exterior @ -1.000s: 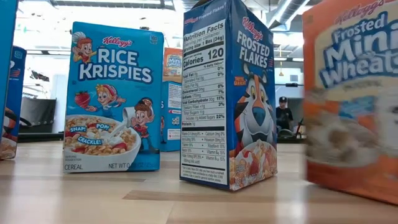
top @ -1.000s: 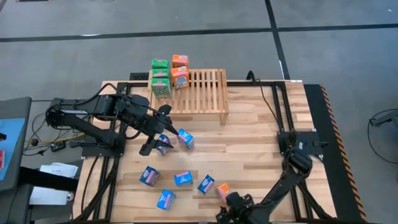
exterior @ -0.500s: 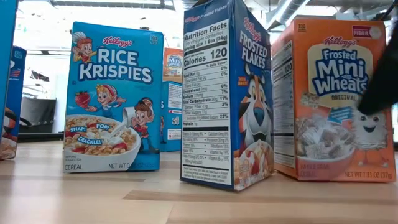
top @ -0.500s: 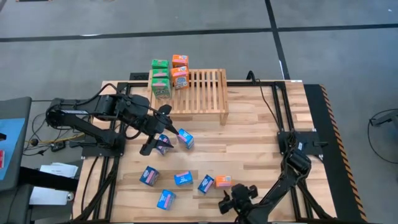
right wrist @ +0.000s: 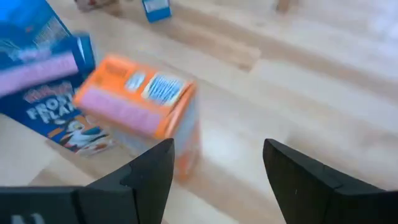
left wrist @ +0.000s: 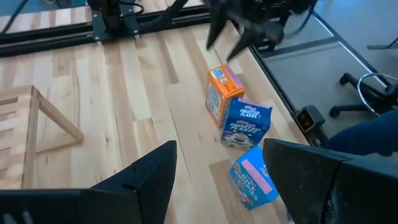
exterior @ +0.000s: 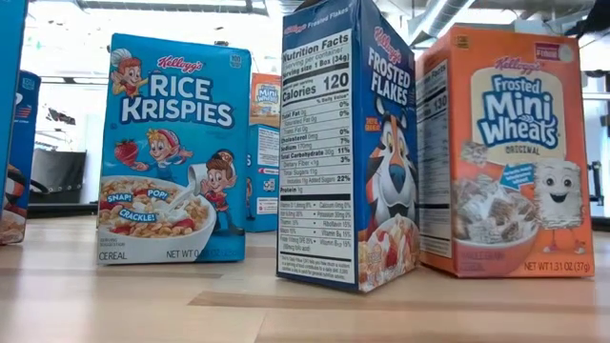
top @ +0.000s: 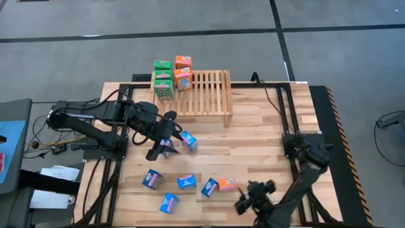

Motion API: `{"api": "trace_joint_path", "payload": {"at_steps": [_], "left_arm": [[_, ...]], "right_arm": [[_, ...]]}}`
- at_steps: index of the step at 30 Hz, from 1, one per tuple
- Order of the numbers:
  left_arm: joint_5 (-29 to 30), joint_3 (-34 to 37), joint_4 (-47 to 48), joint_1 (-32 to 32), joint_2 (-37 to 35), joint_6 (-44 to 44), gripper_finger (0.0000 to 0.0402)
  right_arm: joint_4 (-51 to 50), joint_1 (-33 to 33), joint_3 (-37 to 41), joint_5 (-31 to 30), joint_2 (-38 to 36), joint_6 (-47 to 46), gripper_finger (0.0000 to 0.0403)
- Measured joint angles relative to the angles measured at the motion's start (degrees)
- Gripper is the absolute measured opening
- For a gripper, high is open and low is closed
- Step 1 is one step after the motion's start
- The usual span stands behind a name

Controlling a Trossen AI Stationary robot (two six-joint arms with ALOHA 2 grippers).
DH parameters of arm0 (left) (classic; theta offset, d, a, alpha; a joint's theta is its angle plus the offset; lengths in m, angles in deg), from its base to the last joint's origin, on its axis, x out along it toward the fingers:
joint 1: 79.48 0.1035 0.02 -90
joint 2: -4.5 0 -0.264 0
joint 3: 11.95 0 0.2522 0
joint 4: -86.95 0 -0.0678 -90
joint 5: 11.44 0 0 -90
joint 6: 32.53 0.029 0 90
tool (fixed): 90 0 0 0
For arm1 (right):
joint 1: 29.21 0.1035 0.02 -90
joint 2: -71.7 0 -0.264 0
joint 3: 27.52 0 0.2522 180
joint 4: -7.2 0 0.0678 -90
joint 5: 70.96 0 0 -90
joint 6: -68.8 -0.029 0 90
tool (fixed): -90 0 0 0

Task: Stack cereal on shelf
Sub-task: Put the orange cereal box on the shelf aligned with the other cereal boxes

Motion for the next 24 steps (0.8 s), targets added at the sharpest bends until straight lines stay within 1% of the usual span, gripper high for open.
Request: {"api": "trace_joint_path", "payload": {"at_steps": [3, 6, 7, 9, 11, 14, 16, 18, 20, 22, 24], "left_arm": [[1.2, 0.0, -0.1, 0.0, 0.0, -1.7, 0.0228], [2.9, 0.0, -0.3, 0.0, -0.4, -4.8, 0.0228], [3.9, 0.0, -0.6, 0.0, -0.5, -6.0, 0.0228], [5.5, 0.0, -1.2, 0.0, -0.5, -8.3, 0.0228], [6.3, 0.0, -1.8, 0.0, -0.4, -10.1, 0.0228], [8.5, 0.0, -4.6, 0.0, -0.4, -12.6, 0.0228], [10.9, 0.0, -6.7, 0.0, -0.4, -14.7, 0.0228], [13.0, 0.0, -8.1, 0.0, -0.5, -16.9, 0.0228], [14.8, 0.0, -9.2, 0.0, -0.4, -18.8, 0.0228], [16.5, 0.0, -10.1, 0.0, -0.4, -21.0, 0.0228], [18.2, 0.0, -10.2, 0.0, -0.4, -22.7, 0.0228]], "right_arm": [[-0.7, 1.7, 6.2, 0.0, -8.8, 3.6, 0.0270], [1.1, 3.1, 15.9, 0.0, -20.5, 9.1, 0.0266], [3.5, 3.3, 19.7, 0.1, -25.0, 11.4, 0.0264], [11.5, 3.7, 27.8, 0.2, -34.7, 17.4, 0.0259], [24.1, 4.0, 36.7, 2.7, -42.8, 26.3, 0.0256], [43.3, 4.0, 48.9, 6.4, -50.5, 37.4, 0.0254], [53.0, 3.6, 54.3, 6.3, -53.2, 45.1, 0.0254], [59.3, 2.1, 57.7, 5.0, -53.9, 52.7, 0.0254], [63.3, 0.5, 60.0, 4.2, -52.7, 60.0, 0.0254], [68.9, -1.0, 61.1, 5.0, -50.3, 66.6, 0.0254], [71.2, -1.6, 61.2, 6.1, -47.0, 70.2, 0.0254]]}}
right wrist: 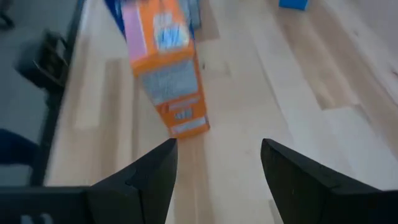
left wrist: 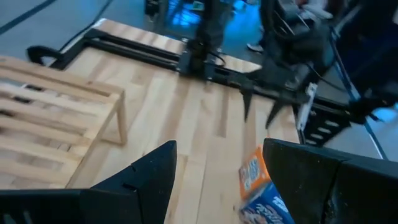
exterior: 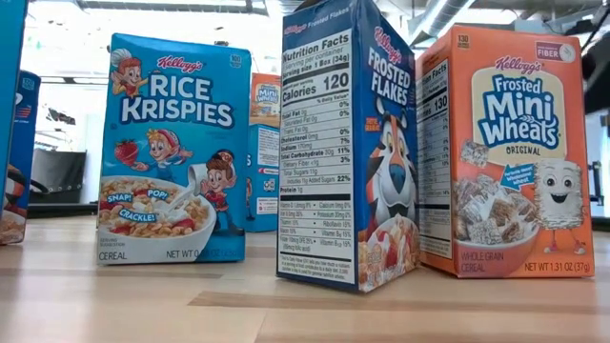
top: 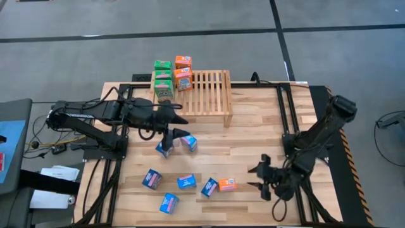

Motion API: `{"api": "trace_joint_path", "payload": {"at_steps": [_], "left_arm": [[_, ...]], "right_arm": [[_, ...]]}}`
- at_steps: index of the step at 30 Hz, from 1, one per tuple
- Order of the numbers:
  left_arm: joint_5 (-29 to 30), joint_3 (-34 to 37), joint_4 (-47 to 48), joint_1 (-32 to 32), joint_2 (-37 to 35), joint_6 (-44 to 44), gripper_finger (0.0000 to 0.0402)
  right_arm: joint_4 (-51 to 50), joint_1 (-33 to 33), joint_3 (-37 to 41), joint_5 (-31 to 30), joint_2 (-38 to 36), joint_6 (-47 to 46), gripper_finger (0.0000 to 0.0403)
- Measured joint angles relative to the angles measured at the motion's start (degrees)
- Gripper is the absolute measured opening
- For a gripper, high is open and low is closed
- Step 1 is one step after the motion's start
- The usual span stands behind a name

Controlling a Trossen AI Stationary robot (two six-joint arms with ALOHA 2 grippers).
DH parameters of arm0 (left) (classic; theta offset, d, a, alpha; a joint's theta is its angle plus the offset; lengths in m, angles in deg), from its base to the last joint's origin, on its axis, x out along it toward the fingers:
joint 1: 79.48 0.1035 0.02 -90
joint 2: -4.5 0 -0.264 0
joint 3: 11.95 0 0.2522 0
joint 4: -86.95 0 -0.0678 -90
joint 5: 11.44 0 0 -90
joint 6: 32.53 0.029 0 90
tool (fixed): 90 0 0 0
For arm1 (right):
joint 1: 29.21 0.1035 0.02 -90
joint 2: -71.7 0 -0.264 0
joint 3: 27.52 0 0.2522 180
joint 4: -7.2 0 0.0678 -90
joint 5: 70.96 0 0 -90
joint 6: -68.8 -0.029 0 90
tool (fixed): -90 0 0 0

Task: Stack cereal on shelf
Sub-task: Put the orange cereal box on the shelf aligned with the other cereal boxes

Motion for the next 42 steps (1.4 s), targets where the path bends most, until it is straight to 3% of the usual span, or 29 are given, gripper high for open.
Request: {"api": "trace_joint_path", "payload": {"at_steps": [4, 8, 13, 15, 24, 29, 35, 42], "left_arm": [[3.0, 0.0, -0.2, 0.0, 0.0, -1.5, 0.0228], [5.1, 0.0, -2.9, 0.0, 0.0, -1.6, 0.0228], [7.0, 0.0, -6.6, 0.0, 0.0, -1.6, 0.0228], [7.1, 0.0, -7.2, 0.0, 0.0, -1.5, 0.0228], [7.9, 0.0, -9.7, 0.0, 0.4, 1.6, 0.0228], [8.3, 0.0, -10.2, 0.0, 0.5, 1.5, 0.0228], [9.3, 0.0, -10.1, 0.0, 0.5, 0.7, 0.0228], [11.6, 0.0, -10.4, 0.0, 0.5, -0.5, 0.0228]], "right_arm": [[6.4, 1.8, 0.0, -0.8, 4.1, 3.1, 0.0254], [10.2, 4.8, 0.6, -5.3, 7.8, 2.0, 0.0254], [29.1, 7.1, 11.3, -12.4, 8.7, -3.3, 0.0254], [35.3, 7.3, 14.5, -13.3, 8.6, -0.6, 0.0254], [36.4, 1.0, 10.0, -4.6, 11.4, 14.4, 0.0254], [35.8, -0.5, 9.5, -2.8, 13.7, 14.2, 0.0255], [36.9, -3.9, 9.5, 6.7, 15.5, 16.9, 0.0256], [37.4, -5.5, 9.5, 8.8, 15.5, 18.9, 0.0256]]}}
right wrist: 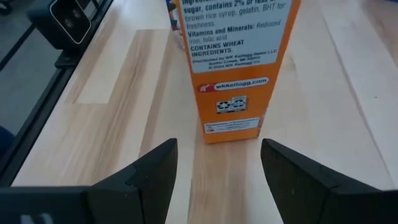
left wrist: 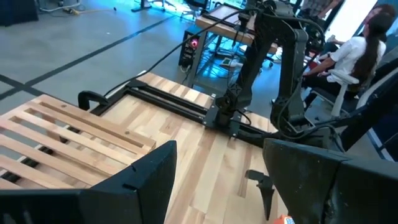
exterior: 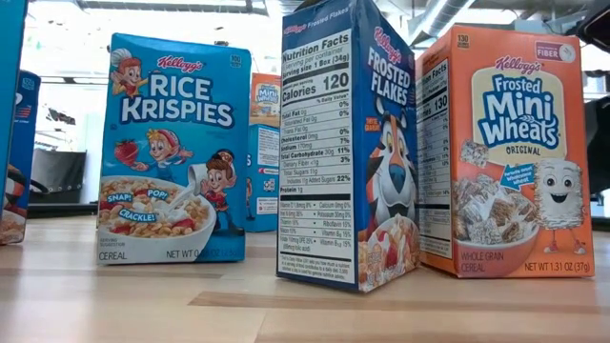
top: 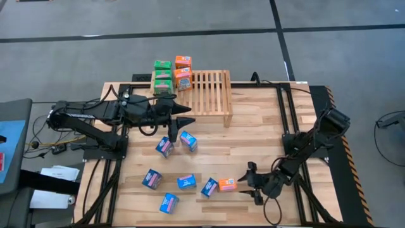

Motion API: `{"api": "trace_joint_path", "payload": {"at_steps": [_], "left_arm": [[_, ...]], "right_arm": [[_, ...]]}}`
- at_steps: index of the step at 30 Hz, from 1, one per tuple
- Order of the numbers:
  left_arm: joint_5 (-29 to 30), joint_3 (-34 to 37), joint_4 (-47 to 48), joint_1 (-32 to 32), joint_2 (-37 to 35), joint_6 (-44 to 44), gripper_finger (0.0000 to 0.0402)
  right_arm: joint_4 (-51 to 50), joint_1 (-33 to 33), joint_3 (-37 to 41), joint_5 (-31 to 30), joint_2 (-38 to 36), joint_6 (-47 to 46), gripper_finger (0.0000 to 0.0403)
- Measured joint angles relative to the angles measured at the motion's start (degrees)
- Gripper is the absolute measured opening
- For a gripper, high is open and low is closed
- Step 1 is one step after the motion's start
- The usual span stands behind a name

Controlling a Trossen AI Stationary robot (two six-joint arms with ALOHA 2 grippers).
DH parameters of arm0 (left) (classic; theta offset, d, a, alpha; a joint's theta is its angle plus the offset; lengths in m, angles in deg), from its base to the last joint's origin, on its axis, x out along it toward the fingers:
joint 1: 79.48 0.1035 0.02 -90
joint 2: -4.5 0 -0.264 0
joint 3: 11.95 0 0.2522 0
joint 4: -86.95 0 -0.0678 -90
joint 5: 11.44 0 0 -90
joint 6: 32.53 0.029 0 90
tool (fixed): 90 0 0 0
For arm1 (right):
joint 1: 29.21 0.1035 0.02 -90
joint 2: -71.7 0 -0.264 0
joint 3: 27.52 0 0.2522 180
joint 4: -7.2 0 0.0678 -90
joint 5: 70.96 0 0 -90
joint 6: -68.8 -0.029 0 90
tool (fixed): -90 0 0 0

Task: Stack cereal on shelf
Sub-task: Put the orange cereal box on the shelf aligned with the other cereal boxes

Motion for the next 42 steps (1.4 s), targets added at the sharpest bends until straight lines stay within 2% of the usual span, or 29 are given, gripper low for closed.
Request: {"api": "trace_joint_path", "payload": {"at_steps": [5, 10, 15, 23, 31, 35, 42], "left_arm": [[0.2, 0.0, 0.0, 0.0, 0.0, -0.1, 0.0228], [0.6, 0.0, 0.0, 0.0, 0.0, -0.5, 0.0228], [3.1, 0.0, 0.1, 0.0, 0.0, 1.5, 0.0228], [4.2, 0.0, 0.2, 0.4, 0.0, 2.6, 0.0228], [4.7, 0.0, 0.6, 0.4, 0.0, 2.6, 0.0228], [4.4, 0.0, 1.1, 0.4, 0.0, 2.6, 0.0228], [4.4, 0.0, 3.1, 0.4, 0.0, 2.8, 0.0228]], "right_arm": [[0.0, -1.7, 0.0, 4.6, 0.0, 0.2, 0.0266], [0.2, -2.8, 0.0, 8.1, 0.0, -0.4, 0.0311], [0.5, -3.0, 0.7, 7.6, 0.0, 0.0, 0.0341], [3.6, -3.9, 2.3, 1.6, 0.0, 7.3, 0.0339], [11.9, -6.6, 2.3, 3.5, 2.0, 14.3, 0.0338], [15.2, -8.2, 2.3, 4.4, 4.9, 14.1, 0.0338], [27.4, -9.5, 1.8, 5.0, 11.0, 17.0, 0.0336]]}}
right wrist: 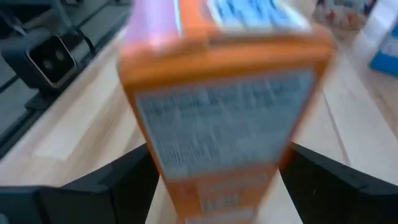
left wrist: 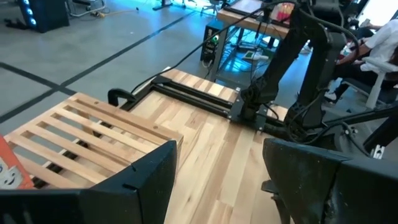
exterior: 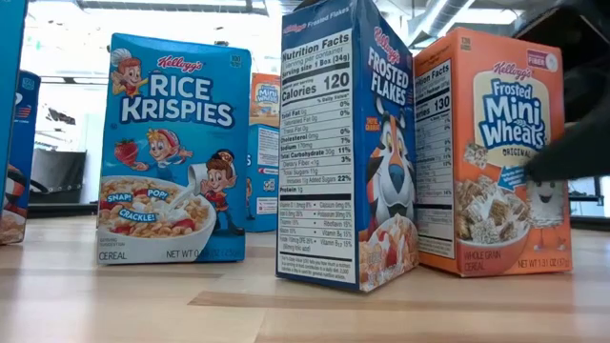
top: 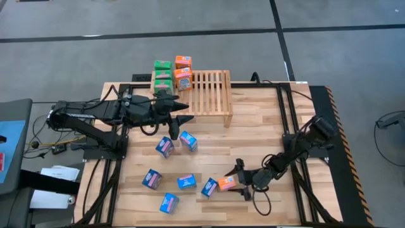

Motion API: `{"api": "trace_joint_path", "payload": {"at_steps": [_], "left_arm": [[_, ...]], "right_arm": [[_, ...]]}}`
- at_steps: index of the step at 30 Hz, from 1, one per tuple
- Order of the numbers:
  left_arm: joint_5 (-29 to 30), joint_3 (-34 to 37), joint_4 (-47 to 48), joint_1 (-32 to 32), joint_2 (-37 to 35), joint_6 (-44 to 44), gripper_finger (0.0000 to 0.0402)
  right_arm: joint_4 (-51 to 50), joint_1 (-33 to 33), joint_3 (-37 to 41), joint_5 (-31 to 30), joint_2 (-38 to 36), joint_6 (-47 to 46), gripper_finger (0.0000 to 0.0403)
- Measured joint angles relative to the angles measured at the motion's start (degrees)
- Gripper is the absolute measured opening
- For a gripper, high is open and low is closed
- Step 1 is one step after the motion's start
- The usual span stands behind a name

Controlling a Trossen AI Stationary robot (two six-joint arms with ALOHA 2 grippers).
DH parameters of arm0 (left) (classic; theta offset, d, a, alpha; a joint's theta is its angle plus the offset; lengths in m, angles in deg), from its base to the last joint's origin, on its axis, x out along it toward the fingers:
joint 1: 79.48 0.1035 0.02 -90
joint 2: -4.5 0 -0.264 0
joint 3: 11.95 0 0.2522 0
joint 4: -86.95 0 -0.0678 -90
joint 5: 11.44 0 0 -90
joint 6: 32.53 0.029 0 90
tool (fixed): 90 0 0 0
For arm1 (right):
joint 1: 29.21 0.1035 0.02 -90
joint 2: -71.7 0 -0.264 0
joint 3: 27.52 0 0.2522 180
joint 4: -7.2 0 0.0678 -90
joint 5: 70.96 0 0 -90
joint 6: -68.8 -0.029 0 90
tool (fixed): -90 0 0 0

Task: Stack cereal on shelf
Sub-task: Put the orange cereal box on the shelf aligned with the other cereal boxes

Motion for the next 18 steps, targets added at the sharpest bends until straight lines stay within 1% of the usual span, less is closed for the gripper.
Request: {"api": "trace_joint_path", "payload": {"at_steps": [5, 15, 18], "left_arm": [[0.0, 0.0, 1.6, 0.0, 0.0, 0.0, 0.0228], [0.0, 0.0, 4.1, 0.0, 0.0, 1.4, 0.0228], [0.0, 0.0, 4.1, 0.0, 0.0, 1.7, 0.0228]], "right_arm": [[1.6, -0.1, -2.1, 0.1, 2.8, 1.3, 0.0318], [1.9, 0.0, -2.6, 0.2, 2.3, 2.0, 0.0285], [2.1, 0.0, -2.6, 0.2, 2.3, 2.0, 0.0266]]}}
